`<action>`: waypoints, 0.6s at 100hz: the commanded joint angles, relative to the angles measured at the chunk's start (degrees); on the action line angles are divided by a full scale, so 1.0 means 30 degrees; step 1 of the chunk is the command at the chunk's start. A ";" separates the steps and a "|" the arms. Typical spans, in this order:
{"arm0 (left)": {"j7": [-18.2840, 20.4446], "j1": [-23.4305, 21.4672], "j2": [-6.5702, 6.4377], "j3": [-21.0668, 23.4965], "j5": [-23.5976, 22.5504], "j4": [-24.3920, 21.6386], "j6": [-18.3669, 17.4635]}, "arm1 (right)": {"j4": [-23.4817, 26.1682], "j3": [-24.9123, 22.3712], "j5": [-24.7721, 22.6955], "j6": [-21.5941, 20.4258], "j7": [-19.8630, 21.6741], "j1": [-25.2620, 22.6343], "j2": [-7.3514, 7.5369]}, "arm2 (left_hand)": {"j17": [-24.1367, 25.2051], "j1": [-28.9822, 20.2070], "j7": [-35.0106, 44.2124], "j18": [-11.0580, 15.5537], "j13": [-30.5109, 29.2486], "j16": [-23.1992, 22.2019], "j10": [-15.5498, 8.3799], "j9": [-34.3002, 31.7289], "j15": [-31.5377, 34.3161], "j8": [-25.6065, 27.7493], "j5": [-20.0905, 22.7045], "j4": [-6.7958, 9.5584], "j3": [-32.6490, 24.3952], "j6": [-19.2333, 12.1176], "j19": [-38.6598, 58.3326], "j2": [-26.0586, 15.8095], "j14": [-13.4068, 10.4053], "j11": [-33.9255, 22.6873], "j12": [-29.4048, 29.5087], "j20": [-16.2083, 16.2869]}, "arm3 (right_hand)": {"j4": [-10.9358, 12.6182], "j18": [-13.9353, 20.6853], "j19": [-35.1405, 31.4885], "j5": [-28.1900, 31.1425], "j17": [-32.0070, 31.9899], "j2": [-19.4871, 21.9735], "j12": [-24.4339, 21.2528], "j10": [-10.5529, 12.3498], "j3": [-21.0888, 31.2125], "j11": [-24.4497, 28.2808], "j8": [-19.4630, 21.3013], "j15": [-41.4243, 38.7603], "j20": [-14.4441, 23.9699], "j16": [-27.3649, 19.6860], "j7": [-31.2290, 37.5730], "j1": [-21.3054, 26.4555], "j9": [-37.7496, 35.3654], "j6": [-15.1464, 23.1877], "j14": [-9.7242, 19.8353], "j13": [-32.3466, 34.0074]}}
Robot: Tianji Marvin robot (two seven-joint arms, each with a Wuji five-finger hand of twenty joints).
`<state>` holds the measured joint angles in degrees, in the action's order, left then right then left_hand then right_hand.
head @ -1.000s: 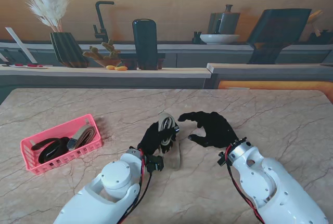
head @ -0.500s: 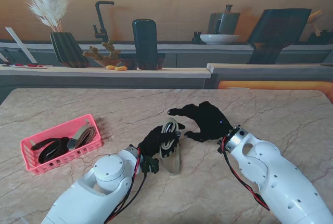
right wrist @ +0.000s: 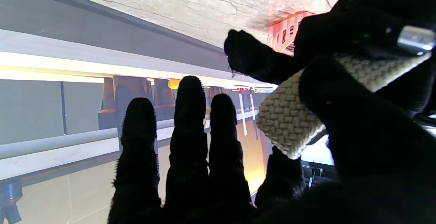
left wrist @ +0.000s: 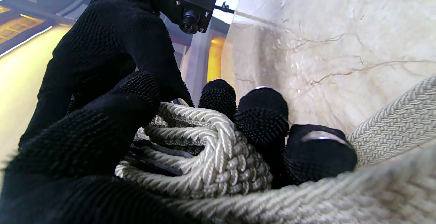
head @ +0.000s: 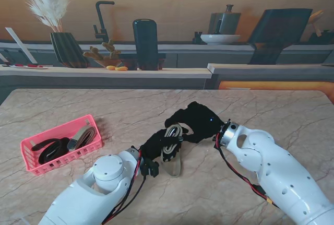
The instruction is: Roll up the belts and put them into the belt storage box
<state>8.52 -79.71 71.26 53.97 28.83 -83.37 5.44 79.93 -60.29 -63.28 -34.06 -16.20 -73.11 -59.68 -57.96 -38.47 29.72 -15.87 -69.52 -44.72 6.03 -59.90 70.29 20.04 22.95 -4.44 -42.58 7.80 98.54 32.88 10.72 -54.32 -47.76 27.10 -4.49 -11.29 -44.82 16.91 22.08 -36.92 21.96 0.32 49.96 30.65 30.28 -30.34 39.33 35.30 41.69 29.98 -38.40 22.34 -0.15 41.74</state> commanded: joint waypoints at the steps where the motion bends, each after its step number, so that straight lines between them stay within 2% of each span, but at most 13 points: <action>1: 0.0061 -0.0073 0.0080 -0.0019 0.0137 -0.0105 0.0125 | -0.0167 0.0271 -0.0096 -0.0268 -0.0230 0.0148 -0.0124 | -0.0897 0.0448 -0.0579 0.0749 -0.1057 -0.0173 -0.0285 0.0310 0.0359 -0.0283 -0.0363 -0.0498 0.0160 -0.0106 0.1715 0.0664 -0.1090 0.0182 -0.0367 0.0319 | -0.0295 0.0384 -0.0081 0.1602 0.0267 -0.0109 0.0096 0.0490 0.0811 0.0384 0.0488 -0.0591 -0.0043 0.0355 0.1438 -0.0200 -0.0955 0.0845 0.0466 0.0747; 5: 0.0057 -0.0077 0.0085 -0.0025 0.0157 -0.0112 0.0160 | -0.0273 0.0391 -0.0063 -0.0317 -0.0307 0.0245 -0.0141 | -0.0900 0.0407 -0.0579 0.0720 -0.1055 -0.0177 -0.0254 0.0314 0.0366 -0.0304 -0.0344 -0.0488 0.0210 -0.0060 0.1736 0.0644 -0.1082 0.0186 -0.0368 0.0325 | -0.0316 0.0373 -0.0158 0.2609 0.0363 0.0051 0.0148 0.0603 0.0876 0.0533 0.0611 -0.0768 -0.0059 0.0436 0.1767 -0.0068 -0.1630 0.0872 0.0577 0.0912; 7: 0.0051 -0.0079 0.0088 -0.0028 0.0165 -0.0116 0.0177 | -0.0328 0.0450 -0.0032 -0.0342 -0.0333 0.0293 -0.0152 | -0.0903 0.0391 -0.0583 0.0710 -0.1054 -0.0176 -0.0291 0.0308 0.0366 -0.0316 -0.0342 -0.0483 0.0232 -0.0056 0.1751 0.0621 -0.1085 0.0182 -0.0370 0.0329 | -0.0628 0.0341 -0.0256 0.3270 0.0397 0.0105 0.0211 0.0690 0.0711 0.0576 0.0552 -0.0948 -0.0116 0.0539 0.1812 0.0144 -0.2086 0.0831 0.0617 0.0999; 10: 0.0050 -0.0082 0.0090 -0.0031 0.0180 -0.0122 0.0197 | -0.0423 0.0548 -0.0006 -0.0390 -0.0406 0.0376 -0.0163 | -0.0900 0.0395 -0.0577 0.0703 -0.1062 -0.0179 -0.0283 0.0289 0.0382 -0.0329 -0.0316 -0.0478 0.0279 -0.0066 0.1762 0.0584 -0.1077 0.0172 -0.0373 0.0331 | -0.1426 0.0324 -0.0411 0.3904 0.0460 0.0069 0.0306 0.0800 0.0382 0.0595 -0.0109 -0.1124 -0.0244 0.0636 0.2058 0.0461 -0.2660 0.0881 0.0670 0.1196; 18: 0.0079 -0.0098 0.0089 -0.0029 0.0240 -0.0152 0.0245 | -0.0688 0.0840 -0.0102 -0.0496 -0.0818 0.0617 -0.0176 | -0.0877 0.0340 -0.0568 0.0656 -0.1056 -0.0173 -0.0192 0.0289 0.0392 -0.0360 -0.0293 -0.0461 0.0389 -0.0025 0.1722 0.0496 -0.1004 0.0177 -0.0372 0.0306 | -0.2318 0.0242 -0.0758 0.5267 0.0694 -0.0255 0.0502 0.1065 -0.0175 0.0860 -0.1740 -0.1570 -0.0491 0.0839 0.3613 0.1021 -0.4119 0.1337 0.0819 0.1842; 20: 0.0085 -0.0101 0.0089 -0.0029 0.0252 -0.0159 0.0259 | -0.0731 0.0900 -0.0134 -0.0537 -0.0866 0.0670 -0.0172 | -0.0874 0.0326 -0.0558 0.0633 -0.1056 -0.0170 -0.0191 0.0286 0.0392 -0.0364 -0.0262 -0.0456 0.0413 -0.0021 0.1698 0.0488 -0.0999 0.0179 -0.0370 0.0292 | -0.2352 0.0225 -0.0845 0.5646 0.0731 -0.0307 0.0510 0.1097 -0.0477 0.0883 -0.2417 -0.1700 -0.0555 0.0908 0.4350 0.1223 -0.4578 0.1528 0.0817 0.2021; 27: 0.0075 -0.0111 0.0103 -0.0030 0.0324 -0.0180 0.0290 | -0.0989 0.1209 -0.0301 -0.0714 -0.1258 0.0938 -0.0165 | -0.0857 0.0301 -0.0556 0.0539 -0.1031 -0.0134 -0.0152 0.0344 0.0319 -0.0386 -0.0235 -0.0444 0.0520 -0.0021 0.1620 0.0374 -0.0928 0.0228 -0.0351 0.0244 | -0.2401 0.0146 -0.1092 0.7299 0.1031 -0.0285 0.0645 0.1306 -0.0588 0.1243 -0.3133 -0.2201 -0.0569 0.1120 0.5162 0.1489 -0.6181 0.1863 0.0950 0.2810; 33: -0.0033 -0.0153 0.0134 -0.0022 0.0406 -0.0226 0.0285 | -0.1182 0.1482 -0.0420 -0.0825 -0.1599 0.1154 -0.0170 | -0.0816 0.0247 -0.0542 0.0324 -0.0901 -0.0093 -0.0081 0.0418 0.0176 -0.0409 -0.0178 -0.0423 0.0661 -0.0042 0.1451 0.0269 -0.0750 0.0291 -0.0329 0.0146 | -0.2411 -0.0009 -0.1348 0.9235 0.1220 0.0075 0.0755 0.1425 -0.0528 0.1169 -0.4076 -0.2729 -0.0641 0.1368 0.5894 0.1863 -0.7936 0.1827 0.0944 0.3425; 37: -0.0124 -0.0183 0.0151 -0.0019 0.0425 -0.0255 0.0245 | -0.1281 0.1661 -0.0543 -0.0802 -0.1891 0.1267 -0.0164 | -0.0668 0.0180 -0.0562 -0.0120 -0.0624 -0.0080 0.0004 0.0572 -0.0089 -0.0456 -0.0173 -0.0387 0.1000 -0.0030 0.1086 0.0090 -0.0477 0.0498 -0.0245 -0.0071 | -0.2423 -0.0132 -0.1512 1.0111 0.1335 0.0012 0.0650 0.1449 -0.0379 0.1104 -0.4820 -0.3021 -0.0699 0.1492 0.6232 0.2038 -0.8866 0.1552 0.0899 0.3768; 45: -0.0404 -0.0270 0.0181 -0.0020 0.0347 -0.0320 -0.0024 | -0.1367 0.1880 -0.0859 -0.0439 -0.2660 0.1344 -0.0161 | 0.1101 0.0208 -0.0719 -0.0964 0.0740 0.0098 0.0367 0.1385 -0.1615 -0.0584 -0.0169 -0.0312 0.1614 -0.0140 -0.0377 -0.0236 0.0434 0.1688 0.0276 -0.0298 | -0.2526 -0.0300 -0.1840 1.0842 0.1520 -0.0310 0.0307 0.1301 0.0223 0.1203 -0.5711 -0.3648 -0.0822 0.1719 0.6592 0.1948 -0.9873 0.0985 0.0813 0.4266; 49: -0.0604 -0.0329 0.0202 -0.0017 0.0283 -0.0365 -0.0221 | -0.1323 0.1867 -0.0955 -0.0086 -0.2987 0.1276 -0.0174 | 0.2699 0.0183 -0.0923 -0.1405 0.1928 0.0163 0.0625 0.2059 -0.2767 -0.0705 -0.0153 -0.0257 0.2084 -0.0290 -0.1620 -0.0455 0.0993 0.2718 0.0759 -0.0196 | -0.2531 -0.0370 -0.1965 1.1031 0.1559 -0.0428 0.0249 0.1183 0.0413 0.1341 -0.5873 -0.3892 -0.0856 0.1809 0.6686 0.1941 -1.0059 0.0770 0.0719 0.4402; 51: -0.0702 -0.0361 0.0210 -0.0012 0.0247 -0.0390 -0.0329 | -0.1285 0.1832 -0.0979 0.0116 -0.3136 0.1225 -0.0188 | 0.3672 0.0140 -0.1082 -0.1581 0.2698 0.0001 0.0738 0.2493 -0.3587 -0.0793 -0.0156 -0.0171 0.2567 -0.0385 -0.2603 -0.0656 0.1190 0.3435 0.1139 0.0400 | -0.2525 -0.0402 -0.2029 1.1131 0.1583 -0.0516 0.0223 0.1111 0.0513 0.1412 -0.5935 -0.4009 -0.0871 0.1851 0.6733 0.1974 -1.0137 0.0670 0.0673 0.4458; 60: -0.1148 -0.0474 0.0241 0.0006 0.0013 -0.0490 -0.0873 | -0.0845 0.1412 -0.1072 0.1088 -0.3375 0.0810 -0.0227 | 0.7105 0.0165 -0.1598 -0.2002 0.5528 0.0442 0.1077 0.3960 -0.6412 -0.0885 -0.0246 -0.0060 0.3672 -0.0649 -0.5931 -0.1076 0.1741 0.6166 0.2838 0.1065 | -0.2544 -0.0537 -0.2136 1.1318 0.1510 -0.0611 0.0189 0.0771 0.0799 0.1594 -0.6048 -0.4261 -0.0933 0.1947 0.6851 0.2184 -1.0177 0.0197 0.0431 0.4436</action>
<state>5.59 -80.53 71.40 53.93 29.49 -83.79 3.70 75.68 -54.90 -66.67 -32.26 -26.68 -69.11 -59.88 -41.30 -38.54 27.53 -20.30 -56.88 -44.37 8.99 -50.33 55.37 18.02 22.95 -4.38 -34.23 7.82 85.26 30.92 14.97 -40.00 -42.20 28.34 -12.03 -11.39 -49.49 41.98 26.44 -42.86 22.76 3.59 47.31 33.15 9.92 -41.37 37.36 40.30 49.67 32.64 -66.36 20.75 1.35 54.09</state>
